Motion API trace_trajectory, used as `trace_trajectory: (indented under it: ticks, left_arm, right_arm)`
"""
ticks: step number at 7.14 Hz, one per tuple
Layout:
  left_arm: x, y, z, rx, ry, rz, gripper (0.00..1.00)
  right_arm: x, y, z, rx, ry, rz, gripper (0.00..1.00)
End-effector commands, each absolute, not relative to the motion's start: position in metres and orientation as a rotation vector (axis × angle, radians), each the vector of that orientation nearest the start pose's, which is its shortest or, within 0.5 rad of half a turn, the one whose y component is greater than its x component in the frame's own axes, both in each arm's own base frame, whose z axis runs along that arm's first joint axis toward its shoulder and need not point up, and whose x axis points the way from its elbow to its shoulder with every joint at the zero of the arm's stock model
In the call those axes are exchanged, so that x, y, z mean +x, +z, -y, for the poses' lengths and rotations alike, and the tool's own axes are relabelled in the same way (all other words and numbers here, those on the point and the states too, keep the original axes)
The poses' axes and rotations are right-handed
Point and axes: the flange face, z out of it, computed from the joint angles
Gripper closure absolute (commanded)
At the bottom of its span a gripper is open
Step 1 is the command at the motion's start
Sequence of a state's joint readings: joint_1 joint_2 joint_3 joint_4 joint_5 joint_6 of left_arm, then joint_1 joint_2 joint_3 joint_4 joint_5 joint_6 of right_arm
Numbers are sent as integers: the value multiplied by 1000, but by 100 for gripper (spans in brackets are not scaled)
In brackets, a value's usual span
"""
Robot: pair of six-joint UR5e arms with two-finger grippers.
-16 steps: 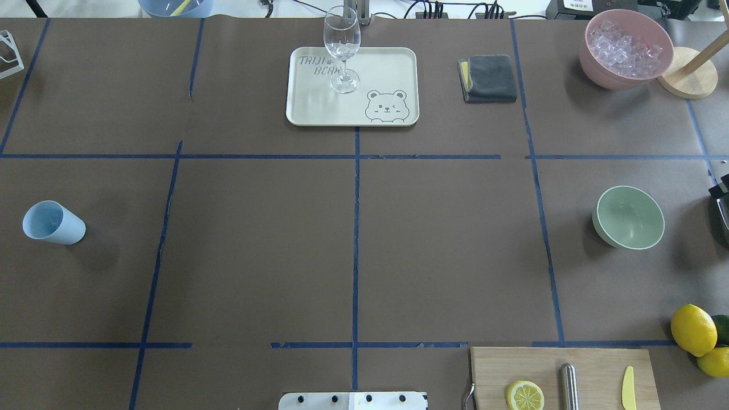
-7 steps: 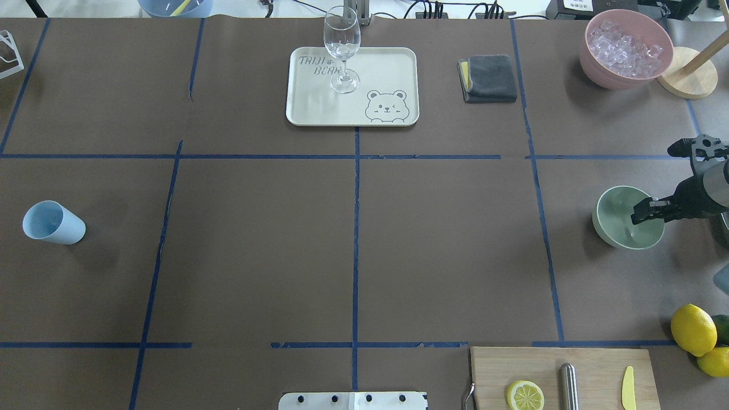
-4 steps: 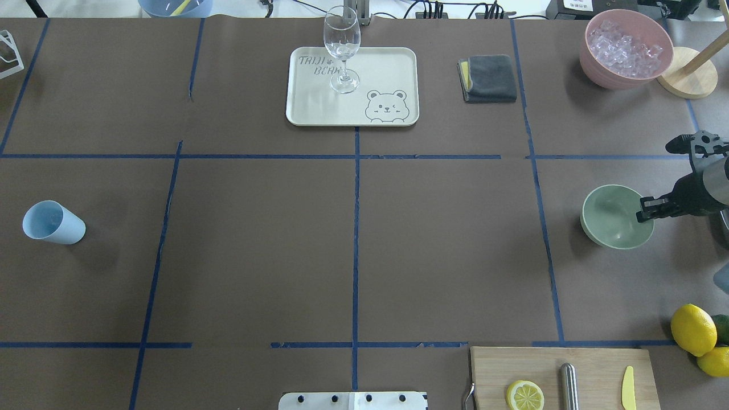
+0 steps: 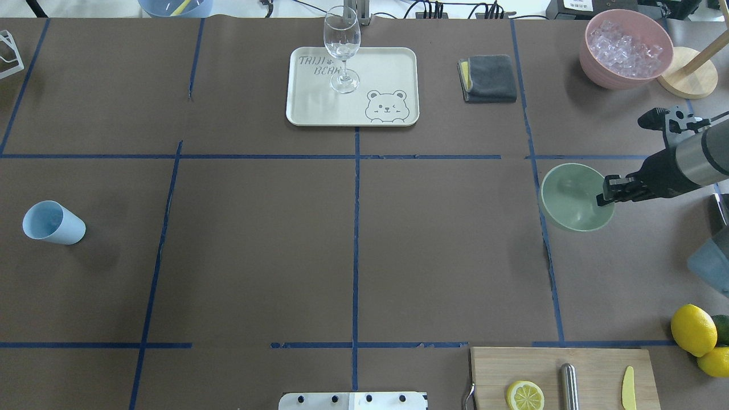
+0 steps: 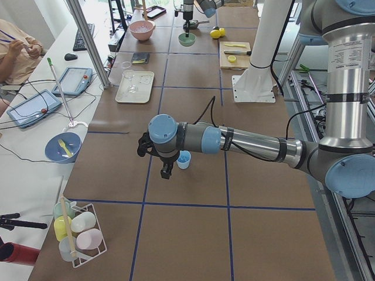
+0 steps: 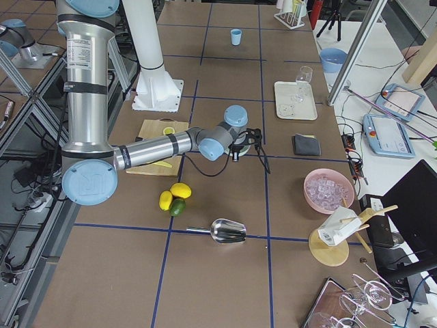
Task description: Pour ice into bowl
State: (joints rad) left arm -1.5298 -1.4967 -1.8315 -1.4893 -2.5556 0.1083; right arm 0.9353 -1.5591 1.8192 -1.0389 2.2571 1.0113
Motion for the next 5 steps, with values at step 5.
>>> trace_trajectory:
  ticks: [5]
  left_arm:
    - [-32, 549, 462, 235, 244, -974, 0]
  right_arm:
    - [-540, 209, 385, -104, 380, 1005, 100]
